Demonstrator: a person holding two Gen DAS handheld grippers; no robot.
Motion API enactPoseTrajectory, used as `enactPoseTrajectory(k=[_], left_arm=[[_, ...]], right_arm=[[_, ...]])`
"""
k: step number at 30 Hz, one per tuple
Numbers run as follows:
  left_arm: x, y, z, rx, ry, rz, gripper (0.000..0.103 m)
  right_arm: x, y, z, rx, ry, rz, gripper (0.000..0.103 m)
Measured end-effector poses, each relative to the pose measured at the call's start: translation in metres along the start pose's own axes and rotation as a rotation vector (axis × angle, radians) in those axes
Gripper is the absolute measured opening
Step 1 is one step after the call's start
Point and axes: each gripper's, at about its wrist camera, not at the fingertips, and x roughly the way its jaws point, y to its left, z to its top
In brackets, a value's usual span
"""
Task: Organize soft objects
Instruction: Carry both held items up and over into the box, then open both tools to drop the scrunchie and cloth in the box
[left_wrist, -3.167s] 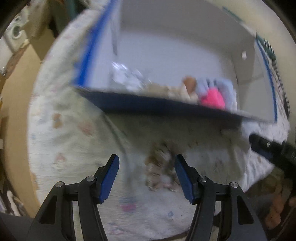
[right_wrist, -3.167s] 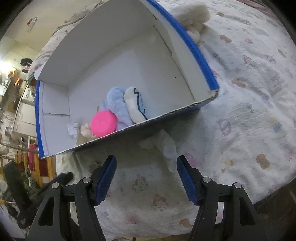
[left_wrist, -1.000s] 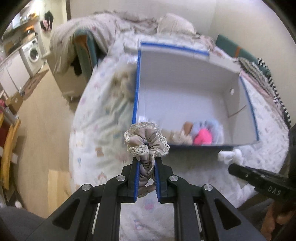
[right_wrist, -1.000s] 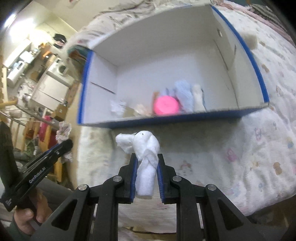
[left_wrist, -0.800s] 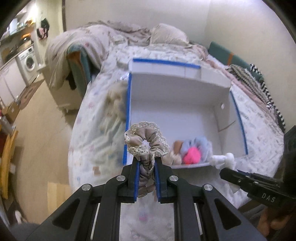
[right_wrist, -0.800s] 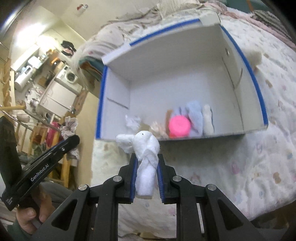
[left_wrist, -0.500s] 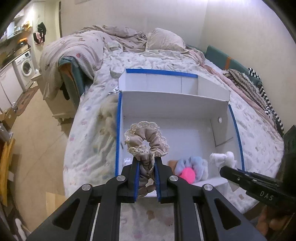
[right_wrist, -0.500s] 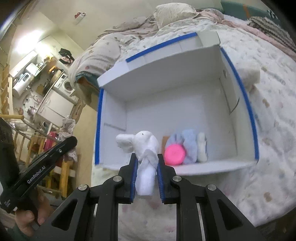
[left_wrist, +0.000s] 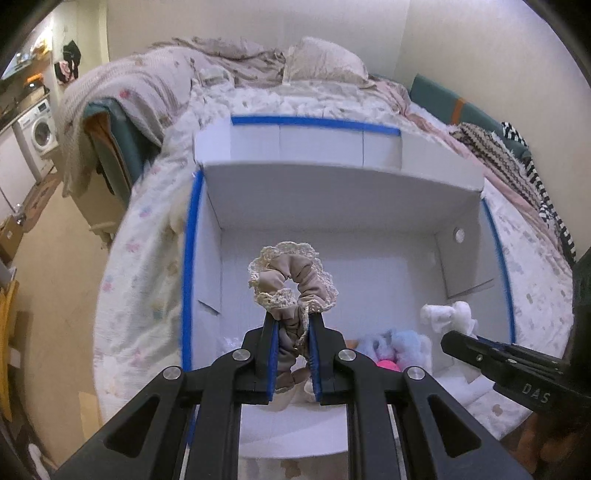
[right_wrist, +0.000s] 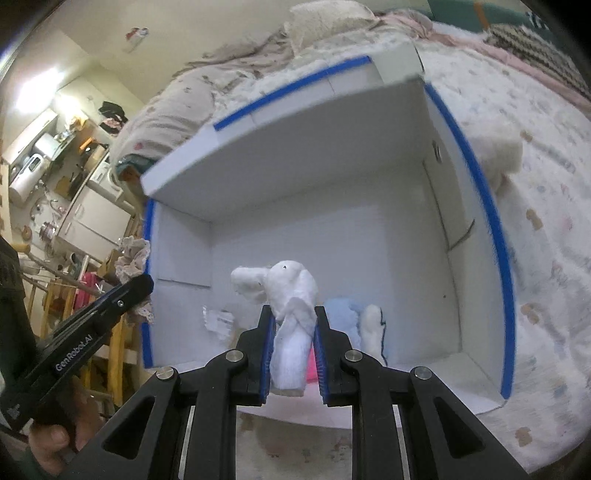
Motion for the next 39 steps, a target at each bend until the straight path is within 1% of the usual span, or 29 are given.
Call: enactPoseTrajectory(k=[3,6,11,15,19,22,25,27,29,31,32,33,35,37,39], left_arm=[[0.023,0.000,-0.004,-0.012,0.056,-0.020,0.013],[0.040,-0.002,-0.010,0.000,0.087,-0.002,0.013],[0.051,-0.012,-0.020,0.052,0.082,0.021,0.013],[0.056,-0.012,-0.022,0.055,0.091,0.010,0.013],[0.063,-0.013,-0.023,0.061,0.105,0.017,0.013],[0.067,-0.015,-0.026,0.069,0.121,0.028,0.013],[0.066,-0.016,-0.026,0.061,0.121,0.019,0.014],[0.063,-0.014,-0.026,0.050,0.109,0.029,0.020],[0.061,-0.013,-0.026,0.039,0.118,0.038,0.025],[0.056,-0.012,-0.026,0.028,0.115,0.024,0.036],[0.052,-0.012,-0.026,0.023,0.102,0.031,0.047],[0.049,-0.011,-0.024,0.019,0.091,0.038,0.057],[0.038,-0.008,-0.021,-0.004,0.048,0.045,0.063],[0.030,-0.006,-0.018,-0.015,0.026,0.036,0.067],[0.021,-0.004,-0.016,-0.023,-0.001,0.032,0.068]], right_arm=[[0.011,-0.002,-0.003,-0.002,0.030,-0.014,0.021],[0.024,-0.003,-0.006,-0.013,0.071,-0.032,0.021],[0.039,0.003,-0.009,-0.045,0.118,-0.051,0.021],[0.050,0.005,-0.012,-0.050,0.157,-0.059,0.021],[0.057,0.006,-0.013,-0.058,0.175,-0.068,0.022],[0.060,0.000,-0.015,-0.041,0.189,-0.073,0.022],[0.059,-0.002,-0.013,-0.031,0.175,-0.076,0.022],[0.057,-0.003,-0.011,-0.030,0.168,-0.076,0.023],[0.055,-0.003,-0.009,-0.029,0.154,-0.087,0.024],[0.050,-0.007,-0.009,-0.017,0.135,-0.092,0.027],[0.046,-0.007,-0.008,-0.011,0.124,-0.095,0.034],[0.043,-0.007,-0.006,-0.006,0.111,-0.098,0.052],[0.036,-0.010,-0.004,0.011,0.082,-0.101,0.075],[0.029,-0.011,-0.002,0.035,0.050,-0.094,0.075],[0.027,-0.011,0.000,0.043,0.045,-0.096,0.077]])
